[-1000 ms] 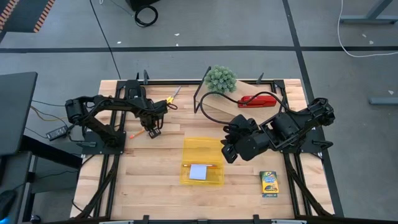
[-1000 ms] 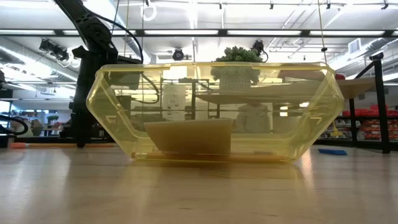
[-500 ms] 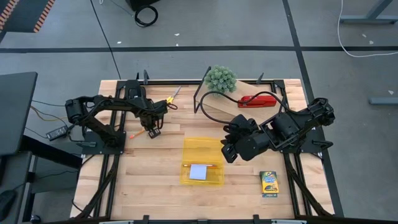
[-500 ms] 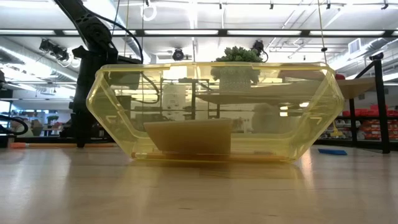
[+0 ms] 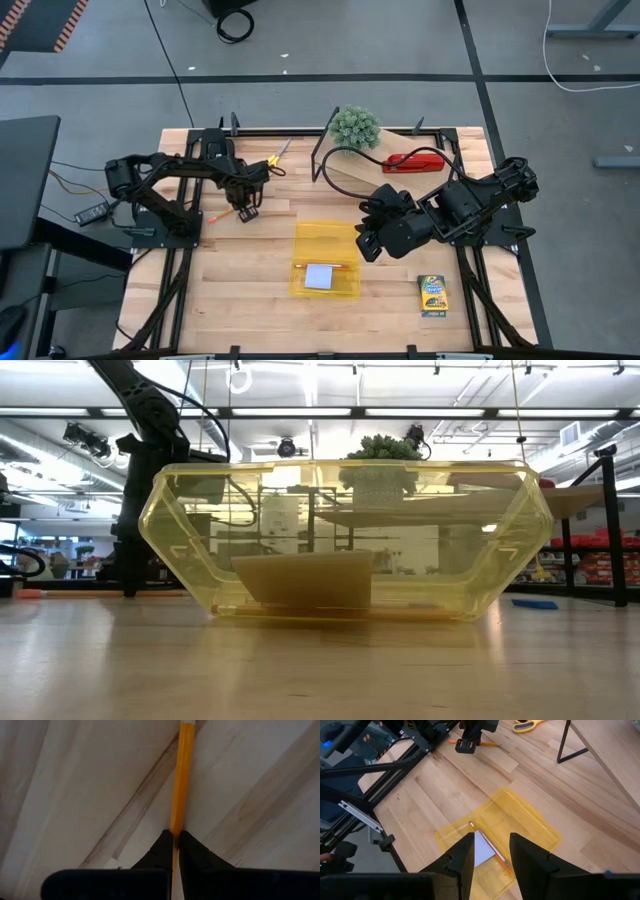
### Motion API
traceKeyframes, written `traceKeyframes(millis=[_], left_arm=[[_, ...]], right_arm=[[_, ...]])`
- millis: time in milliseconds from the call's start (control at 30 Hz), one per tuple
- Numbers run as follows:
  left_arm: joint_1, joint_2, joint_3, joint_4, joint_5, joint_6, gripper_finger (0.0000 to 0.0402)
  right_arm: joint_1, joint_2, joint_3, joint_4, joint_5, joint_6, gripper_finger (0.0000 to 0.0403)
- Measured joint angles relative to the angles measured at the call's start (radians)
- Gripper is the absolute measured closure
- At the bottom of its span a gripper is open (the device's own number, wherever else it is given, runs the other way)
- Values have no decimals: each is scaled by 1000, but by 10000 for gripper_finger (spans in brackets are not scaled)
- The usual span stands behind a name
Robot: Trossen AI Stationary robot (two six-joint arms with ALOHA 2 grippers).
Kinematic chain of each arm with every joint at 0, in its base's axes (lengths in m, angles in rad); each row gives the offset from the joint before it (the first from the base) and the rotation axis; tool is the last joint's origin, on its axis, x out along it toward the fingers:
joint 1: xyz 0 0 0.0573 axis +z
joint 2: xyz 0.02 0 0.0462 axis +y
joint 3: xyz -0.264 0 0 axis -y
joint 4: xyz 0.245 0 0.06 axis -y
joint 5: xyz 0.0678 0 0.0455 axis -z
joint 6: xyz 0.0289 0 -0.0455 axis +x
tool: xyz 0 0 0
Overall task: Pack school essentials
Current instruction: Put the pencil into the supply box
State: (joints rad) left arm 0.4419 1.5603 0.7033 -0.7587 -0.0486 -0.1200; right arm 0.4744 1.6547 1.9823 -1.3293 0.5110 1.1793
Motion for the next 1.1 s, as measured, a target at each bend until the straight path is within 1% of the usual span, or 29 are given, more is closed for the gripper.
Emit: traceKeyframes(millis=[167, 267, 500, 833, 967, 1100], left_arm=[[0, 7, 49, -21, -1, -1, 392], [0, 8, 65, 30, -2, -24, 393], [-11, 6, 68, 23, 48, -73, 395], [-80, 3, 69, -13, 54, -136, 395], [-111, -23, 70, -18, 54, -169, 396], [-127, -81, 71, -23, 56, -219, 396]], right_arm=[[0, 0, 0, 0, 0, -4, 273], [0, 0, 0, 0, 0, -4, 273], [0, 0, 0, 0, 0, -14, 273], [0, 0, 0, 0, 0, -43, 273], [0, 0, 0, 0, 1, -62, 273], [0, 0, 0, 0, 1, -84, 273]])
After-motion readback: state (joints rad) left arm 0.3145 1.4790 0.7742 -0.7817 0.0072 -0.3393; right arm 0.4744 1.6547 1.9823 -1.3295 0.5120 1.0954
